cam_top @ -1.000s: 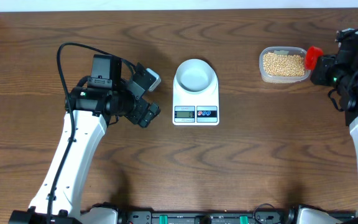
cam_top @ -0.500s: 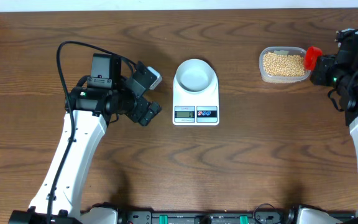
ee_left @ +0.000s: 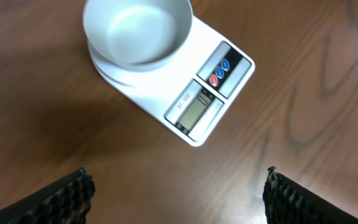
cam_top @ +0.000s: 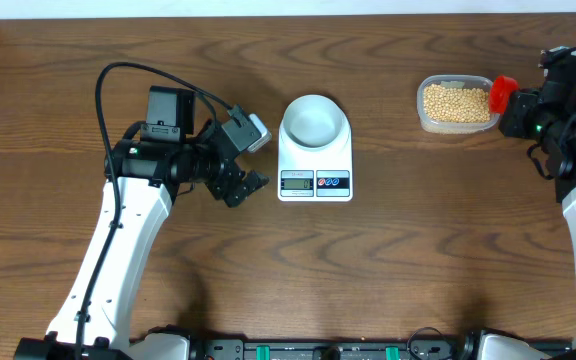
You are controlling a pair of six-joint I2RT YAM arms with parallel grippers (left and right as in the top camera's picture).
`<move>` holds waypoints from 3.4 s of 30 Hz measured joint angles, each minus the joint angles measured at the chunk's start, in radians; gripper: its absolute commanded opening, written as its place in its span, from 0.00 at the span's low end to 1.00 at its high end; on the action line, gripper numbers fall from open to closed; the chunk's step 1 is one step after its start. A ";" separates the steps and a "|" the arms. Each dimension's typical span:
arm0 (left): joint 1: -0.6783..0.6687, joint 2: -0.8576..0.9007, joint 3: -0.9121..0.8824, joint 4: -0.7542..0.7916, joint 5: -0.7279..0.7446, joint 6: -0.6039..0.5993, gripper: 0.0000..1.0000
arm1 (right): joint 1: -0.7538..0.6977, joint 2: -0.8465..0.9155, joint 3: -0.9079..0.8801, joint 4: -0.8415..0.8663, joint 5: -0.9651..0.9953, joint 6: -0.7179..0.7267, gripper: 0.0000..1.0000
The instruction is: Scoop item into bowl and weigh 50g on scale
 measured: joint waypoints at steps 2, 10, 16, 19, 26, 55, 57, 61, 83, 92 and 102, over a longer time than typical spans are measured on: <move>0.000 0.000 0.000 0.031 0.000 0.008 0.89 | 0.000 0.000 0.000 -0.001 0.000 0.000 0.01; 0.000 0.000 0.000 0.073 0.000 0.001 0.89 | 0.000 0.000 0.000 -0.006 0.000 0.001 0.01; 0.006 0.000 -0.002 0.069 0.002 -0.013 0.89 | 0.000 0.000 0.000 -0.012 0.000 0.001 0.01; 0.016 0.000 -0.015 0.070 0.003 -0.019 0.89 | 0.000 0.000 0.000 -0.012 0.000 0.001 0.01; 0.020 0.000 -0.059 0.072 0.003 -0.019 0.89 | 0.000 0.000 0.000 -0.012 0.000 0.001 0.01; 0.020 -0.116 -0.139 0.145 0.003 -0.049 0.89 | 0.000 0.000 0.000 -0.026 0.000 0.008 0.01; 0.020 -0.116 -0.139 0.145 0.003 -0.050 0.89 | 0.000 0.000 0.000 -0.027 0.000 0.008 0.01; 0.020 -0.116 -0.139 0.145 0.003 -0.049 0.89 | 0.000 0.000 0.000 -0.027 0.000 0.008 0.01; 0.020 -0.116 -0.139 0.186 0.003 -0.102 0.90 | 0.000 0.000 0.000 -0.029 0.000 0.008 0.01; 0.019 -0.116 -0.139 0.186 0.003 -0.140 0.89 | 0.000 0.000 0.000 -0.029 0.000 0.009 0.01; 0.003 -0.116 -0.139 0.187 0.003 -0.154 0.89 | 0.000 0.000 0.000 -0.030 0.000 0.009 0.01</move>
